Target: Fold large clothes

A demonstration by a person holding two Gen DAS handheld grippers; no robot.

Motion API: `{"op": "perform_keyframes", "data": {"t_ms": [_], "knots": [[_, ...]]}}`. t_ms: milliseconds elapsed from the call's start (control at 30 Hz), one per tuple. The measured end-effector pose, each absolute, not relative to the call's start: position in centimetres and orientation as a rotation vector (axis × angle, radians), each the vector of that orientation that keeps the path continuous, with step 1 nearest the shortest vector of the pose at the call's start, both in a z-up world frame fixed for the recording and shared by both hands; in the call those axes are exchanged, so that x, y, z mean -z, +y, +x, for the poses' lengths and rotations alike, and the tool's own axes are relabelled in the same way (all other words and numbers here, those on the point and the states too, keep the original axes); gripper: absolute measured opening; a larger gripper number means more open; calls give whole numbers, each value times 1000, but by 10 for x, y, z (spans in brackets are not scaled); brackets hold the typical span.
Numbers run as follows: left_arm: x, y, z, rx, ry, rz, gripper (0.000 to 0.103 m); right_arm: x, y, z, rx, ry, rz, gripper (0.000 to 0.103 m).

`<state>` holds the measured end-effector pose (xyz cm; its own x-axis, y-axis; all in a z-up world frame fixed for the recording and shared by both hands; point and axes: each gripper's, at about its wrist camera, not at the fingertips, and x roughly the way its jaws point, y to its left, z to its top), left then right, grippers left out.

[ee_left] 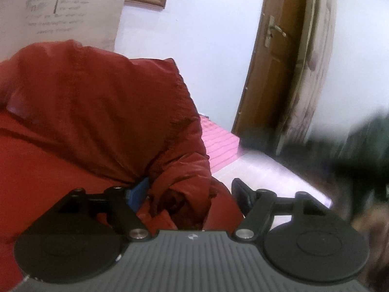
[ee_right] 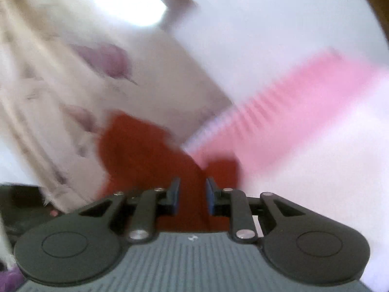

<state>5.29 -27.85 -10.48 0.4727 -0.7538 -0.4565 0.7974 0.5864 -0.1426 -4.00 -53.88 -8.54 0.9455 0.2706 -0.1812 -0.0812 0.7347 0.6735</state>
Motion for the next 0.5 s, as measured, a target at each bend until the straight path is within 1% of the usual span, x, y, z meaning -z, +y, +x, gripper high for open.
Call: {"op": "perform_keyframes", "data": {"t_ms": [100, 167, 233, 333, 367, 433, 467, 500], "knots": [[109, -286, 47, 942, 498, 132, 78, 33, -536, -21, -319, 213, 561, 23], [110, -293, 43, 940, 486, 151, 81, 6, -522, -2, -405, 221, 444, 23], [112, -295, 41, 938, 479, 159, 82, -8, -499, 22, -458, 272, 299, 22], [115, -296, 40, 942, 465, 171, 84, -4, -471, 52, -502, 377, 135, 21], [118, -295, 40, 943, 462, 172, 84, 2, -468, 61, -486, 413, 92, 19], [119, -292, 36, 963, 447, 163, 85, 20, -467, 74, -430, 486, 13, 19], [120, -289, 31, 980, 429, 154, 88, 28, -469, 81, -414, 516, 14, 19], [121, -286, 27, 994, 409, 151, 88, 37, -473, 87, -404, 540, 32, 18]]}}
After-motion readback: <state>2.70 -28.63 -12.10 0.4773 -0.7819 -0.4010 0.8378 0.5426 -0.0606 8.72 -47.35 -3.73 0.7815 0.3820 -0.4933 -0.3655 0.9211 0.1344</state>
